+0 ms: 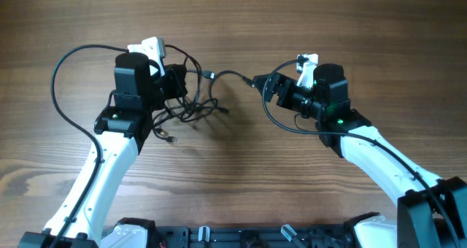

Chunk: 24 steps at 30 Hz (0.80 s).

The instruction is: Untangle cables

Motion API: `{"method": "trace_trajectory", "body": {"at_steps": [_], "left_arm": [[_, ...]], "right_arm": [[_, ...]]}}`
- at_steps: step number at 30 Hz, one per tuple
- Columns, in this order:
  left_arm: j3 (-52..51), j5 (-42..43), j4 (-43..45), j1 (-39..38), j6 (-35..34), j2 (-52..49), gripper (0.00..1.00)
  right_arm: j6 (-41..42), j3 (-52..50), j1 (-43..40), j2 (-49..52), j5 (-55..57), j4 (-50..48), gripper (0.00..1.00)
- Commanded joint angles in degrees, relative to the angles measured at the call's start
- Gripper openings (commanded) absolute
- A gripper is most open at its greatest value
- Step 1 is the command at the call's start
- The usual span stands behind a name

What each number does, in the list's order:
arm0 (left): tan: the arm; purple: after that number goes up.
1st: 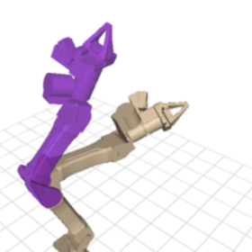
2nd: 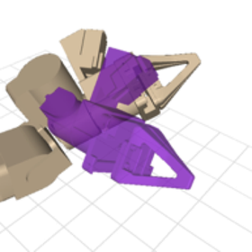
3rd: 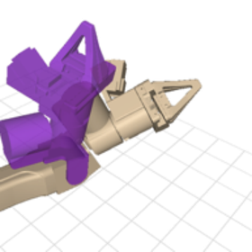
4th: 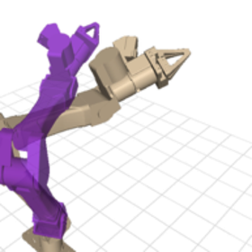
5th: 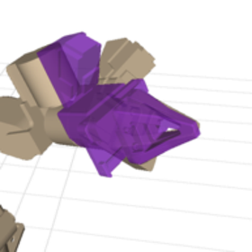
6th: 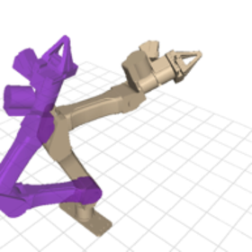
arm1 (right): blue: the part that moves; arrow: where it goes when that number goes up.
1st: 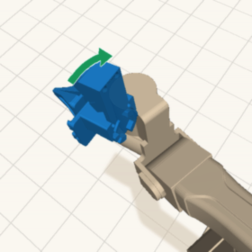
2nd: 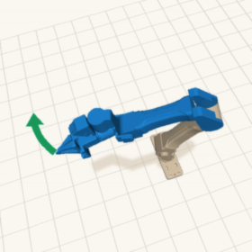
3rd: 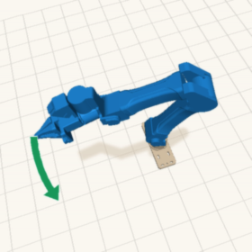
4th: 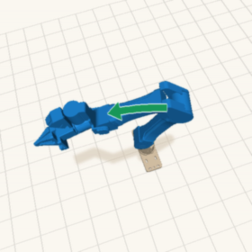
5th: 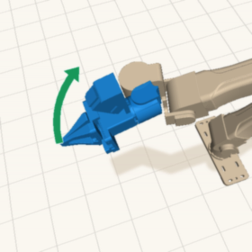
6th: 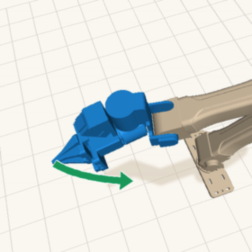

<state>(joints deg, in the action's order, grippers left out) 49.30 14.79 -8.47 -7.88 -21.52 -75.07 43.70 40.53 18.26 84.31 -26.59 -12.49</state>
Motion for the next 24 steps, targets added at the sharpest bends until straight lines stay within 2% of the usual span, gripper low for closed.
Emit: {"method": "trace_trajectory", "body": {"at_steps": [1, 7, 13, 18, 24], "left_arm": [[0.5, -0.7, 2.4, -0.2, -1.7, -0.2, 0.04], [0.5, -0.8, 5.6, -0.2, -2.0, -0.2, 0.04], [0.5, -0.7, 14.1, 0.0, -11.5, -0.2, 0.04], [0.5, -0.7, 20.5, 0.0, -19.6, -0.2, 0.04], [0.5, -0.7, 24.3, 0.0, -25.9, -0.2, 0.04]], "right_arm": [[-0.2, -0.2, -0.2, 0.7, -0.2, -0.4, 1.0], [-0.2, -0.2, -0.2, 0.7, -0.5, -0.3, 1.0], [-0.3, -0.2, -0.2, 0.7, -2.1, -0.4, 1.0], [-3.2, -0.2, -0.2, 0.7, -12.2, -4.5, 1.0], [1.2, -0.2, -0.1, 0.7, -17.3, -11.6, 1.0]]}}
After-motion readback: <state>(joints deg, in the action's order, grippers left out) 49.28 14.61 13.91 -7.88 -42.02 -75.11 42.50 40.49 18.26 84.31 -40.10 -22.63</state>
